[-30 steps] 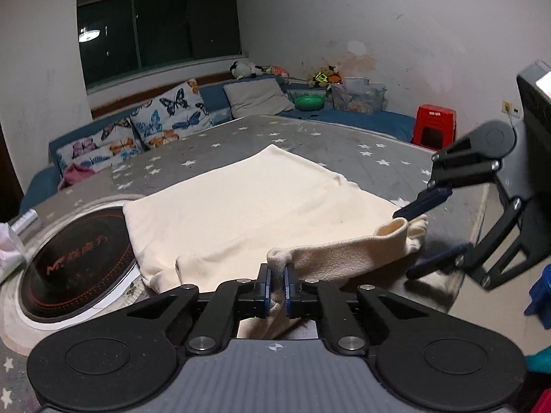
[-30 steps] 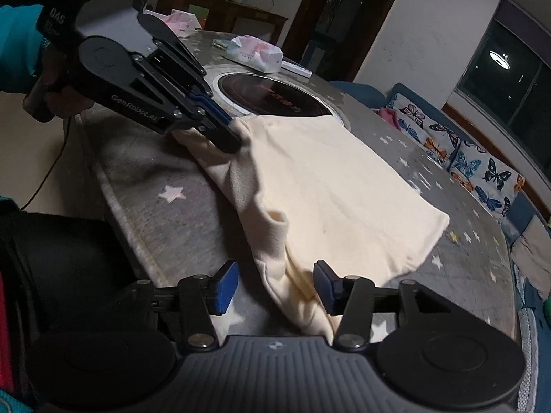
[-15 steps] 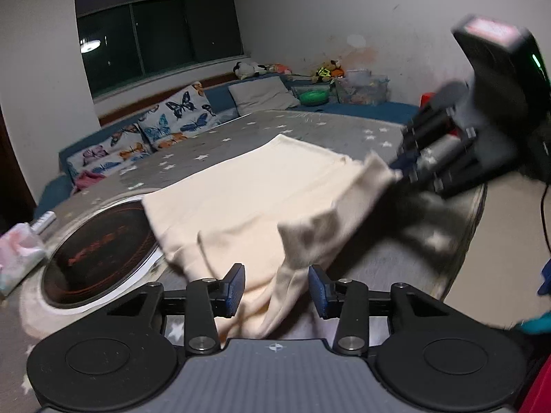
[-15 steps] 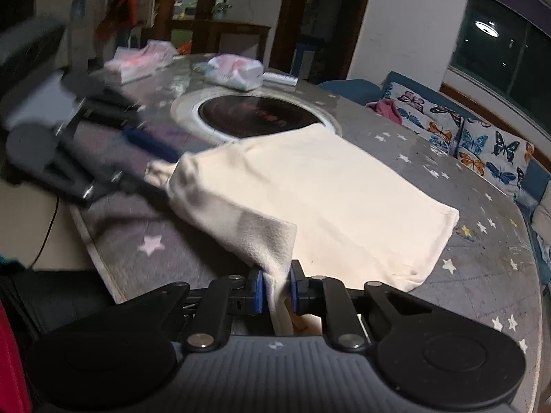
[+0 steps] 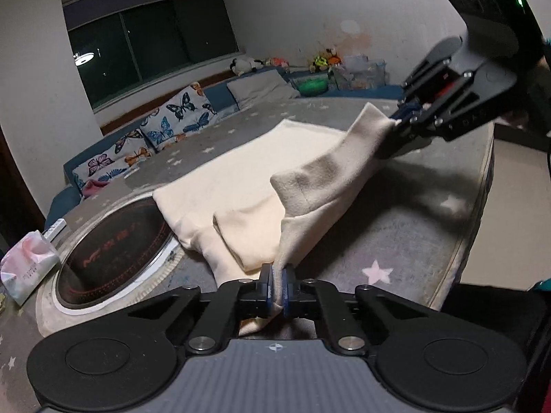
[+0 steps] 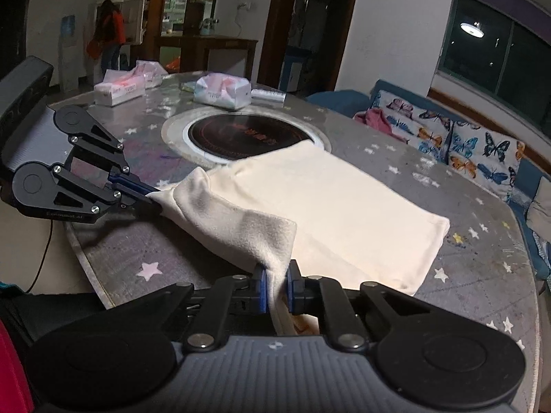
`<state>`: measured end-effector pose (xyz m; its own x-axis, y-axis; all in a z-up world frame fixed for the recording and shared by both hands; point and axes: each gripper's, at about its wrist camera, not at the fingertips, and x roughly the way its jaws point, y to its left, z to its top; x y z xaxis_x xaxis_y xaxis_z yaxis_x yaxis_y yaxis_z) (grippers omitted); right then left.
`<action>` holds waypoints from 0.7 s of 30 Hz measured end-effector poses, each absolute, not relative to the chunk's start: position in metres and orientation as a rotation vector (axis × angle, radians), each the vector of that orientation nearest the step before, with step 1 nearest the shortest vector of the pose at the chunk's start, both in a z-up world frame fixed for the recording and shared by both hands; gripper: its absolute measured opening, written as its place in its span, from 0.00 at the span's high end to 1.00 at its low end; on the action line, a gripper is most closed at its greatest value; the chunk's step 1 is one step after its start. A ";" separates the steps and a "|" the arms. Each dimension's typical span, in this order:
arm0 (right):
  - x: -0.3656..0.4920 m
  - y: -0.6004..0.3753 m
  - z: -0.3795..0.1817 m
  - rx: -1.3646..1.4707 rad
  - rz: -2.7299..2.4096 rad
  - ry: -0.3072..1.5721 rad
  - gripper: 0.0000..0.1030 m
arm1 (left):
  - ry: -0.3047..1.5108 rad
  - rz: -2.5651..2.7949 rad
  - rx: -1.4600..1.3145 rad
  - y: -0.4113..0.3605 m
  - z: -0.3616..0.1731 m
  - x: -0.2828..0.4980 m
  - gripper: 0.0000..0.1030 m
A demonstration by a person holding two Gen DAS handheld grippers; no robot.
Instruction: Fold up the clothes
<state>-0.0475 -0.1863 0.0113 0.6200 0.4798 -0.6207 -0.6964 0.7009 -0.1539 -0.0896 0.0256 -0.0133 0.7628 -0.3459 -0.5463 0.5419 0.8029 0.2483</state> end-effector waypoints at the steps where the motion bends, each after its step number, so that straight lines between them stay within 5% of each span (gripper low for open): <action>1: -0.050 -0.188 0.013 -0.398 0.698 0.575 0.91 | 0.499 -0.498 0.407 0.026 -0.010 -0.092 0.95; 13: -0.118 -0.207 0.060 -0.342 0.779 0.537 0.91 | 0.477 -0.541 0.313 0.041 0.043 -0.156 0.95; 21: -0.105 -0.207 0.065 -0.328 0.738 0.544 0.92 | 0.431 -0.533 0.356 0.033 0.055 -0.117 0.95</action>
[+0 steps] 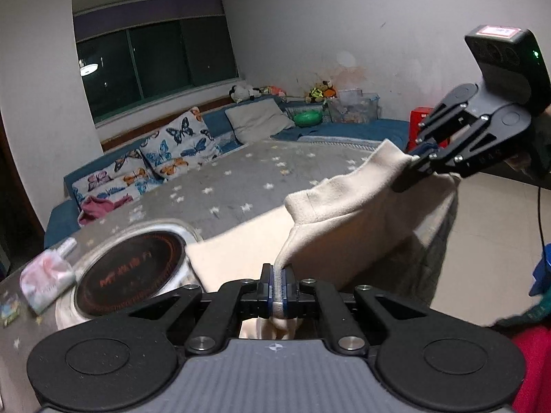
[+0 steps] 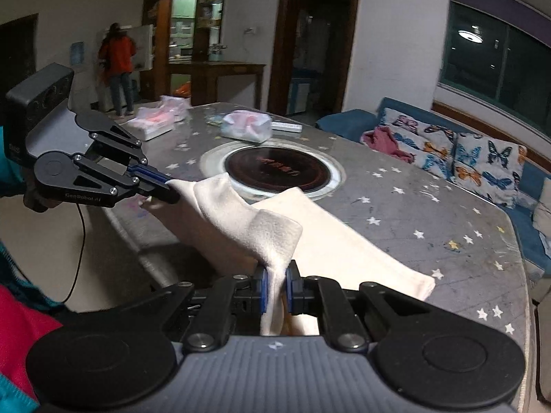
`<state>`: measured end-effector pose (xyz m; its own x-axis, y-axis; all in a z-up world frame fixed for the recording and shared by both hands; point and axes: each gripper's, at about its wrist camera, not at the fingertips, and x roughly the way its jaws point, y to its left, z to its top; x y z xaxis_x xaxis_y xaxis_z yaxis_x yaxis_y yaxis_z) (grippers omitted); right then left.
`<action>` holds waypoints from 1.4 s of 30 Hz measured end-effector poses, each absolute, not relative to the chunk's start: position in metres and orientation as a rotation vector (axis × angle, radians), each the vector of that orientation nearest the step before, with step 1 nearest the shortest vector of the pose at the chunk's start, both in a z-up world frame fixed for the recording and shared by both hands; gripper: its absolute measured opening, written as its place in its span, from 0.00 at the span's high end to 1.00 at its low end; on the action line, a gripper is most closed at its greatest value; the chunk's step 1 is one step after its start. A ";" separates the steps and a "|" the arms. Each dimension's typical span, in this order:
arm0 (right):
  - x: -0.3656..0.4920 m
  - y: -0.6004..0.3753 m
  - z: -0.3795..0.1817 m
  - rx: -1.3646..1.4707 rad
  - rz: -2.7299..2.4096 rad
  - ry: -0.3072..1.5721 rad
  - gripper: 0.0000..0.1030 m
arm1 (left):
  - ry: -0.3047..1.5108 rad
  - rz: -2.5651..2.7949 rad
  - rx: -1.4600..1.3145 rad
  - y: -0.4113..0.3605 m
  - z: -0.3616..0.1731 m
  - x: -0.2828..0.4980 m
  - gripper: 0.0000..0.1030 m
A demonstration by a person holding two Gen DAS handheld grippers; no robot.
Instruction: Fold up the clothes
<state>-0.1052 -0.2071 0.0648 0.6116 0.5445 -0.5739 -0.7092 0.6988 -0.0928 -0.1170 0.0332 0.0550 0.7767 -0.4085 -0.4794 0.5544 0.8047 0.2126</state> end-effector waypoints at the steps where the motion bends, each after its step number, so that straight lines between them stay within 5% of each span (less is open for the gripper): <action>1: -0.100 -0.208 0.065 -0.322 0.731 0.544 0.92 | 0.427 -0.531 0.364 0.031 0.055 -0.108 0.95; 20: 0.078 -0.202 0.003 -0.285 0.495 0.675 0.90 | 0.589 -0.439 0.342 -0.003 -0.010 0.089 0.95; 27: 0.089 -0.207 -0.018 -0.185 0.405 0.655 0.80 | 0.598 -0.327 0.279 0.006 -0.012 0.099 0.77; 42: 0.106 -0.184 -0.015 -0.112 0.431 0.723 0.82 | 0.638 -0.440 0.121 -0.024 0.008 0.092 0.83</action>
